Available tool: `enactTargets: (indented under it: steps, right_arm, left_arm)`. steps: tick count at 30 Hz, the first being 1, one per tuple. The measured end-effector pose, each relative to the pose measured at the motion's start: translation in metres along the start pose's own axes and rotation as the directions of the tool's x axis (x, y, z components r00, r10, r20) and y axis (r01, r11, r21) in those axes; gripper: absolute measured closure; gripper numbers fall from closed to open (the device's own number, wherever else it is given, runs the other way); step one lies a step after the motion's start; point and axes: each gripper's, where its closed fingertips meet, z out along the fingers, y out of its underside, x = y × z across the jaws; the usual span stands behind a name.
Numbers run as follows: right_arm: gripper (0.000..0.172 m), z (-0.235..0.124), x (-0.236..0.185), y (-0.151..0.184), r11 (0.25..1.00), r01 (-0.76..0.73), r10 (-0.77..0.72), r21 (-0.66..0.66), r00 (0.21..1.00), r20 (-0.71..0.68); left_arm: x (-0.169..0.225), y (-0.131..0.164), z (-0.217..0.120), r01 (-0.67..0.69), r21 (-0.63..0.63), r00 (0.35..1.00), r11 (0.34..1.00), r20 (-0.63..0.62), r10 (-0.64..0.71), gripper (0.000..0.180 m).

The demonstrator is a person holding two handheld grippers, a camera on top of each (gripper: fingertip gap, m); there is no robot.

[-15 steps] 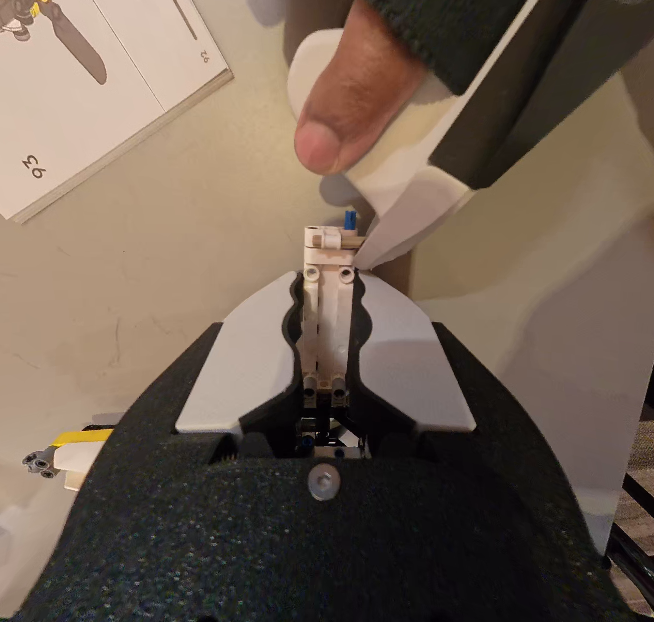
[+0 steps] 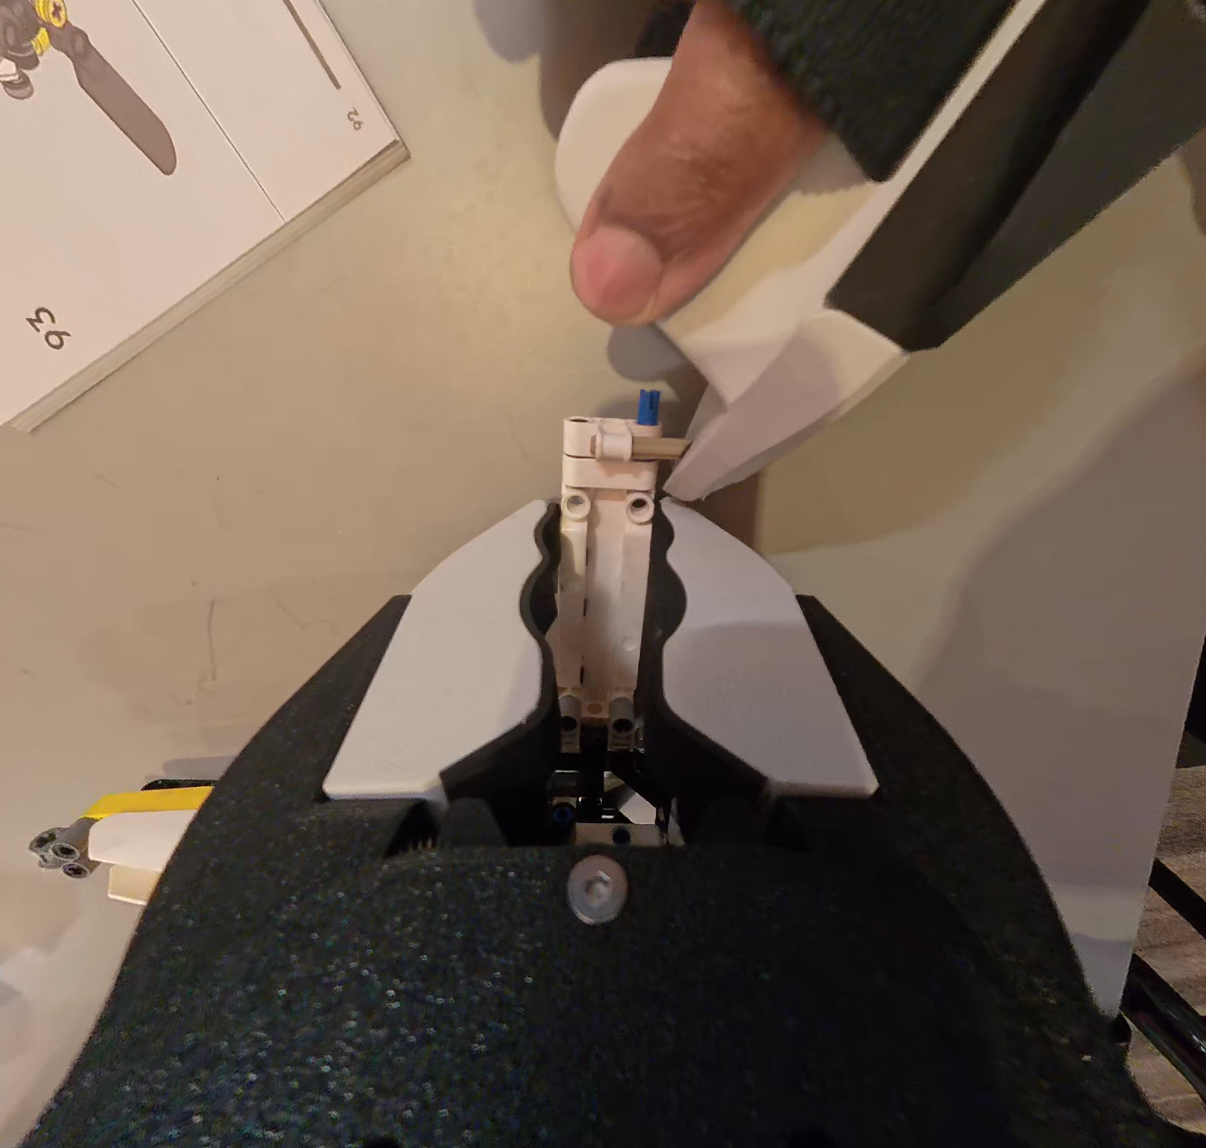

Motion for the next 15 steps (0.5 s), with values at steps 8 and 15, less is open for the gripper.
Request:
enactTargets:
  steps: [8, 15]
  right_arm:
    - [0.168, -0.004, -0.003, -0.009, 1.000, 0.003, -0.003, 0.023, 1.000, -0.006]
    - [0.168, -0.008, -0.003, -0.019, 0.998, -0.027, 0.029, 0.063, 0.999, -0.029]
  left_arm:
    - [0.000, 0.000, 0.000, 0.004, -0.005, 1.000, 1.000, 0.007, -0.004, 0.152]
    - [-0.018, 0.005, -0.002, 0.093, 0.005, 0.994, 0.996, 0.050, -0.093, 0.152]
